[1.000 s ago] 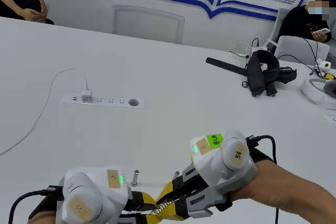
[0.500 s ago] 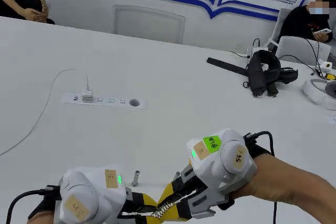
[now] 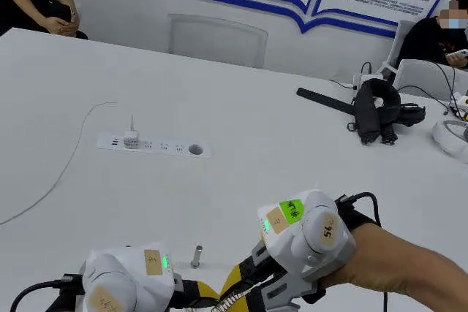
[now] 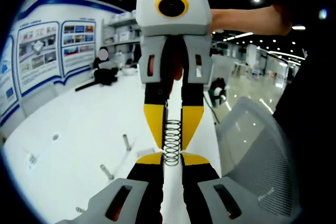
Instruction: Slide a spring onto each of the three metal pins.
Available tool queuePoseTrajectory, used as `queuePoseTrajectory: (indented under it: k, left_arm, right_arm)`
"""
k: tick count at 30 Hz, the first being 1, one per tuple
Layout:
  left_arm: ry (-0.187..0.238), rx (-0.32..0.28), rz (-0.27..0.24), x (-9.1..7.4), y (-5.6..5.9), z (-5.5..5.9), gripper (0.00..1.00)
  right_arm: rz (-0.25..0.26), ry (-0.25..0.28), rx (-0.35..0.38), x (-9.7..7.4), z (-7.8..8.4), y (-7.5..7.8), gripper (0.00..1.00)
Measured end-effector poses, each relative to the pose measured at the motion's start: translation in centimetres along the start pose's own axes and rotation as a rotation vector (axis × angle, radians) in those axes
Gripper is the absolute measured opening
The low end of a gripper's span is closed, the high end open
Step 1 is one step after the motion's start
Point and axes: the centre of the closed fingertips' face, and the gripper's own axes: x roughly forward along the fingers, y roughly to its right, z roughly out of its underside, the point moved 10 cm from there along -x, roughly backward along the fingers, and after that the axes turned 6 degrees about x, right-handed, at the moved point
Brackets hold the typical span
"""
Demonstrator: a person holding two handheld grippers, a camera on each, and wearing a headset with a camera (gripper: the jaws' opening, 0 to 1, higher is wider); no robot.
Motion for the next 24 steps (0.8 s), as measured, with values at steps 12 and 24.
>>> queuePoseTrajectory:
  k: [12,24]
  left_arm:
    - [-0.021,-0.072,-0.083,-1.8,-0.5,2.4,0.18]
    - [-0.052,-0.165,-0.178,-3.8,-0.8,5.4,0.23]
  right_arm:
    - [0.007,-0.014,0.015,1.1,-0.4,1.3,0.12]
    - [0.026,-0.034,0.045,2.3,-0.3,3.4,0.12]
